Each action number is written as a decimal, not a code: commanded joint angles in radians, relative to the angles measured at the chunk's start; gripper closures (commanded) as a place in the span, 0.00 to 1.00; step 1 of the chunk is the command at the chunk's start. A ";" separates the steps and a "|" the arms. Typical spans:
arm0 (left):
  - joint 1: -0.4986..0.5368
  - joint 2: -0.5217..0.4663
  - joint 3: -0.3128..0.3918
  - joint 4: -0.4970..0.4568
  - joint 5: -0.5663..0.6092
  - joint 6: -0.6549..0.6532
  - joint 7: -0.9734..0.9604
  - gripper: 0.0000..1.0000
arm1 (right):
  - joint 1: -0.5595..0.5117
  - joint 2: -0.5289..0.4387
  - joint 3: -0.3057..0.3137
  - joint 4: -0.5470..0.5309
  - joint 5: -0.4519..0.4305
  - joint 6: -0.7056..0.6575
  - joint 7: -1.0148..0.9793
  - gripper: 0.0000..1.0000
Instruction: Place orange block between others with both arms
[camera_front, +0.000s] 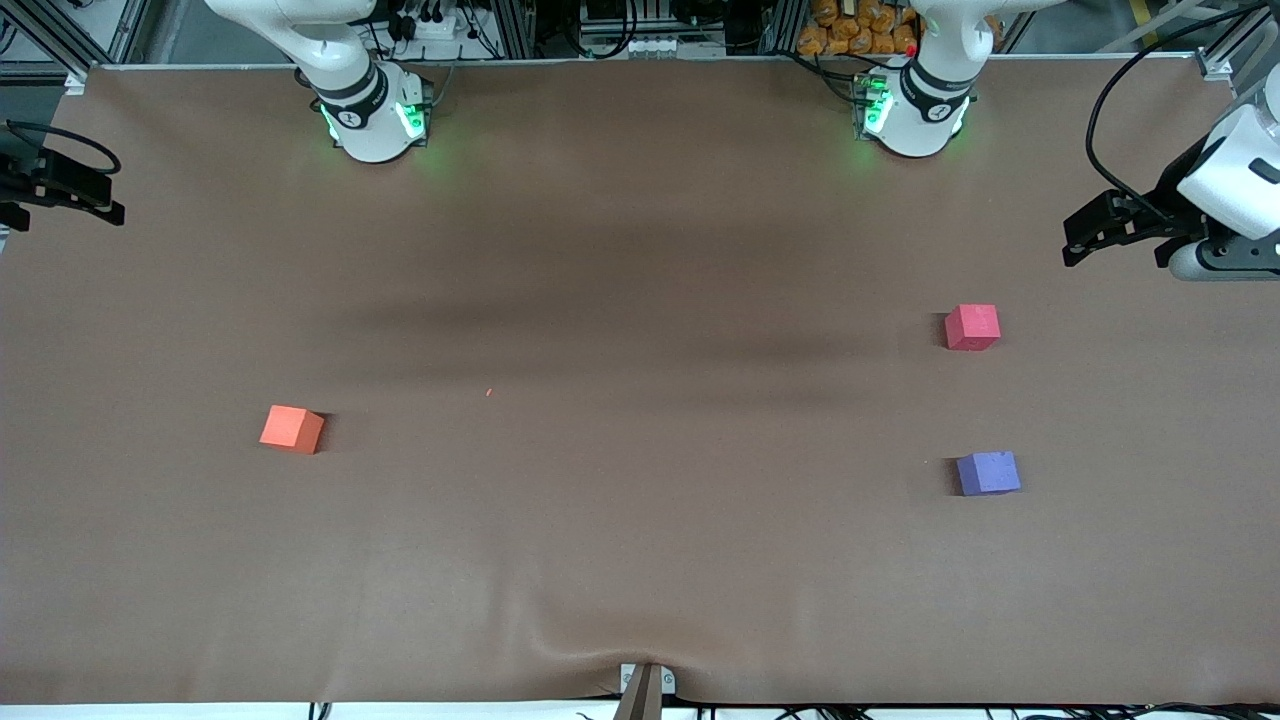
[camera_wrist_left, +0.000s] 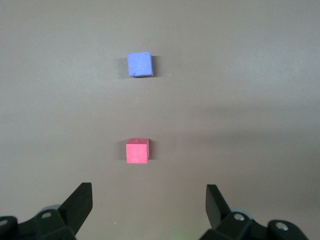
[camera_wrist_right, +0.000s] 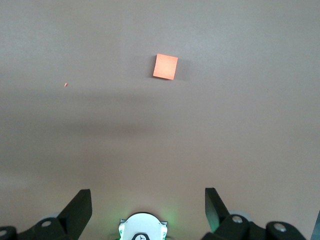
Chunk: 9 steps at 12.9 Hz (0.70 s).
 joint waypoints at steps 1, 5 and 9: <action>0.011 0.003 -0.004 0.017 -0.020 -0.021 0.016 0.00 | -0.005 0.004 0.005 0.021 -0.021 -0.014 -0.001 0.00; 0.011 0.012 -0.004 0.014 -0.020 -0.027 0.016 0.00 | -0.005 0.004 0.005 0.023 -0.020 -0.014 -0.002 0.00; 0.024 0.012 -0.002 0.011 -0.022 -0.031 0.018 0.00 | 0.007 0.006 0.008 0.023 -0.011 -0.009 0.001 0.00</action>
